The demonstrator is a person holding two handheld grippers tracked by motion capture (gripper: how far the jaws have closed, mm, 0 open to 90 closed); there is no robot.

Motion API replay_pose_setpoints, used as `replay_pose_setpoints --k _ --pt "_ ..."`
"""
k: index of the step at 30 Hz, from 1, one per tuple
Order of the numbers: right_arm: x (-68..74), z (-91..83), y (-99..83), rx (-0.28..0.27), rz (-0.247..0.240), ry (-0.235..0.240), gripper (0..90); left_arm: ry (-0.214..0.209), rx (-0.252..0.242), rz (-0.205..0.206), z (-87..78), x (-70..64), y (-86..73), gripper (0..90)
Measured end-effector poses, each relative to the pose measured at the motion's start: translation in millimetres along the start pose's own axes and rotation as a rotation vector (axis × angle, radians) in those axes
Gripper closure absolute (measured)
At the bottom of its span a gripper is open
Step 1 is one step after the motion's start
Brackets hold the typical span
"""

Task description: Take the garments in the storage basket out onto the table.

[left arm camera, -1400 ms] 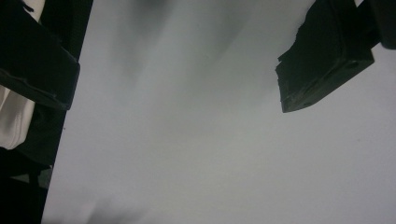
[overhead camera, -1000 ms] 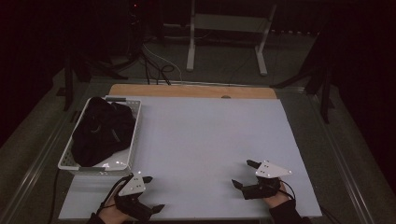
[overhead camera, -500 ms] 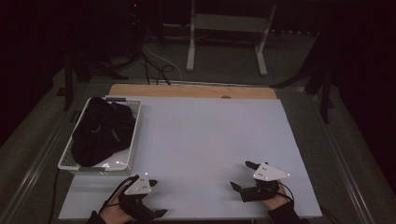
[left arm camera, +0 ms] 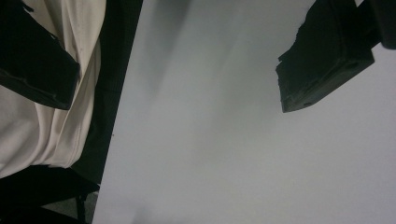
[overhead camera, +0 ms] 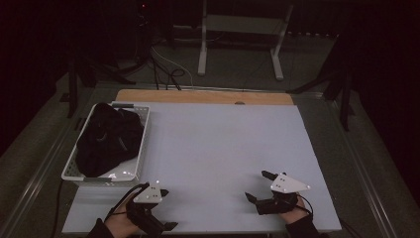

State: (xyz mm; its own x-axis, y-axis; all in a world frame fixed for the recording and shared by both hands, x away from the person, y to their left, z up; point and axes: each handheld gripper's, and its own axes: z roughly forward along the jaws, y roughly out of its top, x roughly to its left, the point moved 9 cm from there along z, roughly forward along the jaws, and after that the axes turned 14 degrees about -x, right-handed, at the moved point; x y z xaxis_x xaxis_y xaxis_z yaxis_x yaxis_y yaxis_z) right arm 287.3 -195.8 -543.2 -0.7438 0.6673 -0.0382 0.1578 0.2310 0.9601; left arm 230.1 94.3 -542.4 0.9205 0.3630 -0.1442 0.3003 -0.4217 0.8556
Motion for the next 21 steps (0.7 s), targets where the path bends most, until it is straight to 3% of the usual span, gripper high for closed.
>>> replay_pose_setpoints --k 21 --pt "1.0 -1.5 4.1 -0.011 -0.007 0.003 8.0 0.015 0.015 0.058 -17.8 4.9 24.7 0.0"
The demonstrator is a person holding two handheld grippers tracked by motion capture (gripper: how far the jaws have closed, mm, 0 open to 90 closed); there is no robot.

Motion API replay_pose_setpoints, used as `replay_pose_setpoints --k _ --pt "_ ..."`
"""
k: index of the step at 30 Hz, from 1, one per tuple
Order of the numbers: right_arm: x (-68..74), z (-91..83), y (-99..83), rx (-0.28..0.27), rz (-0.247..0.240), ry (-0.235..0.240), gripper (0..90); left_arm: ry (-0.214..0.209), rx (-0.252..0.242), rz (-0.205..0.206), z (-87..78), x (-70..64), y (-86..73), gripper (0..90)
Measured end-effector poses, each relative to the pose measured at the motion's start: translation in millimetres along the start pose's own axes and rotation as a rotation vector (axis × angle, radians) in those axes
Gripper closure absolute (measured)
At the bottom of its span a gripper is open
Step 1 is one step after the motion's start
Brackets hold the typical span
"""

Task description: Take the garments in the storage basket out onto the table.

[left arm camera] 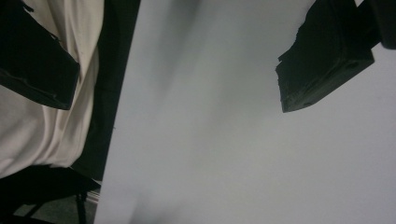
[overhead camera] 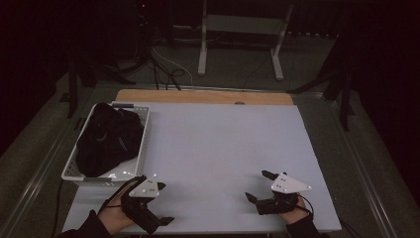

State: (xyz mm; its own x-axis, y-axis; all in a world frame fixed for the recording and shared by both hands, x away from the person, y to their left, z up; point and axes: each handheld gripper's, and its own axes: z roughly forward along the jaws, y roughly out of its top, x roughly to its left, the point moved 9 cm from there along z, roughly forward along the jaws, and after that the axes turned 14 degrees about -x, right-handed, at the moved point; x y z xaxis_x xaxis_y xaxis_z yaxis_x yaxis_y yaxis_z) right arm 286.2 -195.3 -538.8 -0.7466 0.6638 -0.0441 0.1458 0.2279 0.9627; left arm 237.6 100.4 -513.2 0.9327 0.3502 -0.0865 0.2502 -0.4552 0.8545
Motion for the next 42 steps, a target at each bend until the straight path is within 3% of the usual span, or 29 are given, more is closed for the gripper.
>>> replay_pose_setpoints --k 10,22,30,42 --pt "0.2 -0.1 1.1 -0.008 0.008 -0.002 8.0 0.011 -0.012 0.009 -10.2 6.6 11.4 0.0" --pt "-0.8 0.0 2.6 -0.017 0.007 -0.013 8.0 0.097 -0.042 0.045 -35.4 25.3 32.3 0.0" --pt "-0.4 0.1 3.0 -0.017 0.001 -0.017 8.0 0.123 -0.055 0.043 -48.5 34.3 40.4 0.0" --pt "-2.3 -0.7 4.8 -0.029 0.000 -0.032 8.0 0.205 -0.078 0.025 -70.6 58.8 42.8 0.0"
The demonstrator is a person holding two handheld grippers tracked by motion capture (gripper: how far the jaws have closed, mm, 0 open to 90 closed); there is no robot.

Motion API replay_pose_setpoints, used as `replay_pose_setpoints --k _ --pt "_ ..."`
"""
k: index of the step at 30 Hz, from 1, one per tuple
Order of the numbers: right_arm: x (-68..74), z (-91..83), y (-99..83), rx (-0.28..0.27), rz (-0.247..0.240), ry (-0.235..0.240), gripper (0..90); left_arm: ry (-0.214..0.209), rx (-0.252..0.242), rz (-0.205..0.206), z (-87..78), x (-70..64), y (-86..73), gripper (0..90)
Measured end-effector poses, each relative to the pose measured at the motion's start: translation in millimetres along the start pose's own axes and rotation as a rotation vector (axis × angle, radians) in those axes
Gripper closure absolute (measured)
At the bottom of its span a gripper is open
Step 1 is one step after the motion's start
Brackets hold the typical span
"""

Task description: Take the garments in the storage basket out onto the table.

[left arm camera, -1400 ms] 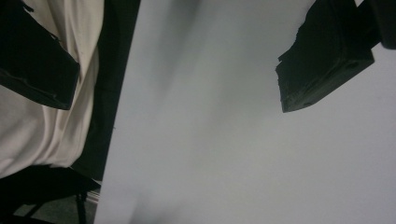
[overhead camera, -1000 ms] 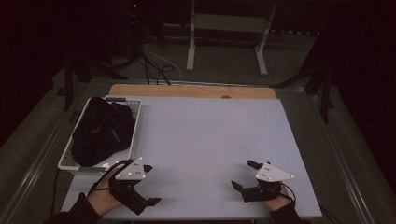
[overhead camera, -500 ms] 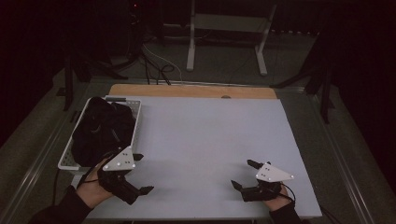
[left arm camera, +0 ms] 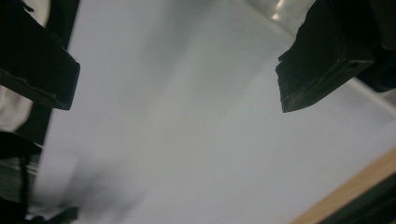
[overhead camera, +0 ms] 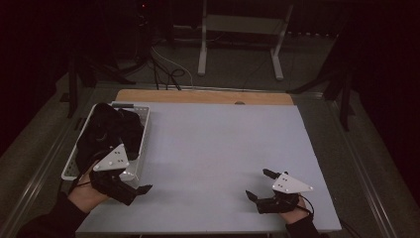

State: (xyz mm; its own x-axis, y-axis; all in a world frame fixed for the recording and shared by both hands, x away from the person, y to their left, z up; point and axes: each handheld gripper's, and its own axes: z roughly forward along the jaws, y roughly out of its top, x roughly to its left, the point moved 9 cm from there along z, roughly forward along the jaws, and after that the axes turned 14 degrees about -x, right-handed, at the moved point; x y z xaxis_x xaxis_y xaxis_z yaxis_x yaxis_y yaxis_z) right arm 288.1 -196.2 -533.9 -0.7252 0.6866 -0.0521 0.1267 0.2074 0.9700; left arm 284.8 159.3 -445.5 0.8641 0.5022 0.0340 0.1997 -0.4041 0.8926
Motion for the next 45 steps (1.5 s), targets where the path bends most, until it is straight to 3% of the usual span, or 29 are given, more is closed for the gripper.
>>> replay_pose_setpoints --k 9,14,17,20,22,23,25,26,28,32,34,35,38,39,45 --pt "0.2 0.6 -0.7 0.003 -0.003 0.000 8.0 0.074 0.005 -0.016 -11.9 21.1 -3.9 0.0" --pt "0.4 0.8 -0.6 0.001 -0.002 -0.001 8.0 0.115 0.002 -0.054 -18.3 36.1 -10.6 0.0" --pt "0.7 1.0 -1.1 0.003 -0.003 0.002 8.0 0.138 0.009 -0.055 -21.0 42.3 -13.6 0.0" --pt "1.4 1.3 -1.3 0.004 -0.003 0.006 8.0 0.198 0.007 -0.079 -28.1 57.2 -18.7 0.0" --pt "2.1 1.3 -1.2 0.004 -0.005 0.007 8.0 0.201 0.011 -0.086 -29.9 60.3 -20.5 0.0" --pt "2.4 1.3 -0.8 0.002 -0.006 0.009 8.0 0.239 0.020 -0.093 -33.4 68.5 -24.2 0.0" --pt "2.7 1.2 -0.6 0.000 -0.004 0.010 8.0 0.244 0.022 -0.102 -34.6 71.8 -26.0 0.0" --pt "2.7 1.5 -0.7 0.001 -0.006 0.011 8.0 0.290 0.022 -0.108 -37.7 80.8 -29.5 0.0" --pt "2.9 1.7 -1.1 0.002 -0.007 0.011 8.0 0.296 0.017 -0.114 -39.0 83.9 -31.1 0.0" --pt "3.4 1.8 -1.6 0.004 -0.006 0.014 8.0 0.405 0.029 -0.117 -44.1 102.9 -43.3 0.0" --pt "3.6 1.8 -1.6 0.002 -0.006 0.016 8.0 0.422 0.026 -0.121 -45.8 106.9 -45.1 0.0" --pt "3.8 1.8 -1.6 0.002 -0.005 0.017 8.0 0.459 0.019 -0.136 -50.4 115.7 -48.2 0.0" --pt "3.9 1.8 -1.6 0.001 -0.004 0.019 8.0 0.476 0.021 -0.167 -54.5 123.7 -51.8 0.0" --pt "3.9 2.1 -1.9 0.003 -0.006 0.020 8.0 0.508 0.027 -0.173 -58.4 132.0 -55.5 0.0" --pt "5.3 2.8 -2.0 0.002 0.000 0.026 8.0 0.540 0.055 -0.219 -63.0 151.3 -64.3 0.0"
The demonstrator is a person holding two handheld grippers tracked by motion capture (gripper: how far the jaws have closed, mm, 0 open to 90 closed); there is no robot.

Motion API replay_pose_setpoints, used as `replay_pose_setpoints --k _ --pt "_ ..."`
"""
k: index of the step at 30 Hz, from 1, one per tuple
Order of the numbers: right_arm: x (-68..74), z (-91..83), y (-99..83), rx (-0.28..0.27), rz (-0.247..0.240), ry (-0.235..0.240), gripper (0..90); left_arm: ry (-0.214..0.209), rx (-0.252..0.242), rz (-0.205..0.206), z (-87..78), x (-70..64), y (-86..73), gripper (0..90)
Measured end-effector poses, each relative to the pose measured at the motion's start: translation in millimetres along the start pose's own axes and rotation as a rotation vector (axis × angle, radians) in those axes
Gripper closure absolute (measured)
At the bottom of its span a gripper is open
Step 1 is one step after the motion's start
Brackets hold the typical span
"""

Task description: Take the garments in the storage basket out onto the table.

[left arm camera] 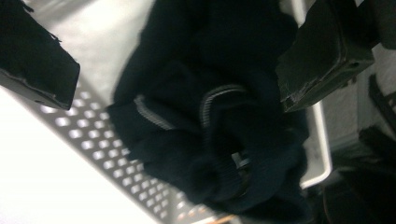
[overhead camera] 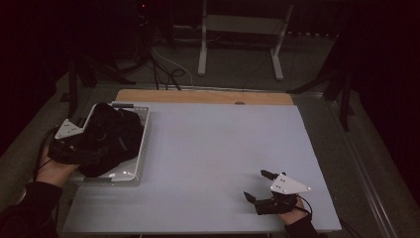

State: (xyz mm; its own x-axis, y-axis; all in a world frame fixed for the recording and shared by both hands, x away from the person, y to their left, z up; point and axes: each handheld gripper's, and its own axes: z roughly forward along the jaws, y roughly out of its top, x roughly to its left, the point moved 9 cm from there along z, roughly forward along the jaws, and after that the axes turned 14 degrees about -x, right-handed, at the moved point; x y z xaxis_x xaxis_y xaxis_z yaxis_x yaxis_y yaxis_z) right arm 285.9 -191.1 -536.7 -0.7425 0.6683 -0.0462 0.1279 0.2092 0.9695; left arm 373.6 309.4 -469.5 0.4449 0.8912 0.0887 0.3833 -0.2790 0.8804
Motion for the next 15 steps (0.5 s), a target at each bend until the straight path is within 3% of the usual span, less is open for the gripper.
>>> replay_pose_setpoints --k 2,12,14,15 --pt "0.3 0.2 -0.3 0.002 0.001 0.001 8.0 0.007 0.034 -0.005 8.2 9.4 -2.9 0.0" --pt "0.4 0.5 -1.2 0.003 0.009 0.007 8.0 0.000 0.083 -0.012 36.6 23.5 -3.0 0.0" --pt "0.7 0.5 -0.9 0.001 0.015 0.010 8.0 -0.008 0.141 -0.027 49.0 27.4 -10.5 0.0" --pt "1.1 0.4 -1.1 0.003 0.015 0.015 8.0 -0.008 0.141 -0.027 49.0 27.4 -10.5 0.0"
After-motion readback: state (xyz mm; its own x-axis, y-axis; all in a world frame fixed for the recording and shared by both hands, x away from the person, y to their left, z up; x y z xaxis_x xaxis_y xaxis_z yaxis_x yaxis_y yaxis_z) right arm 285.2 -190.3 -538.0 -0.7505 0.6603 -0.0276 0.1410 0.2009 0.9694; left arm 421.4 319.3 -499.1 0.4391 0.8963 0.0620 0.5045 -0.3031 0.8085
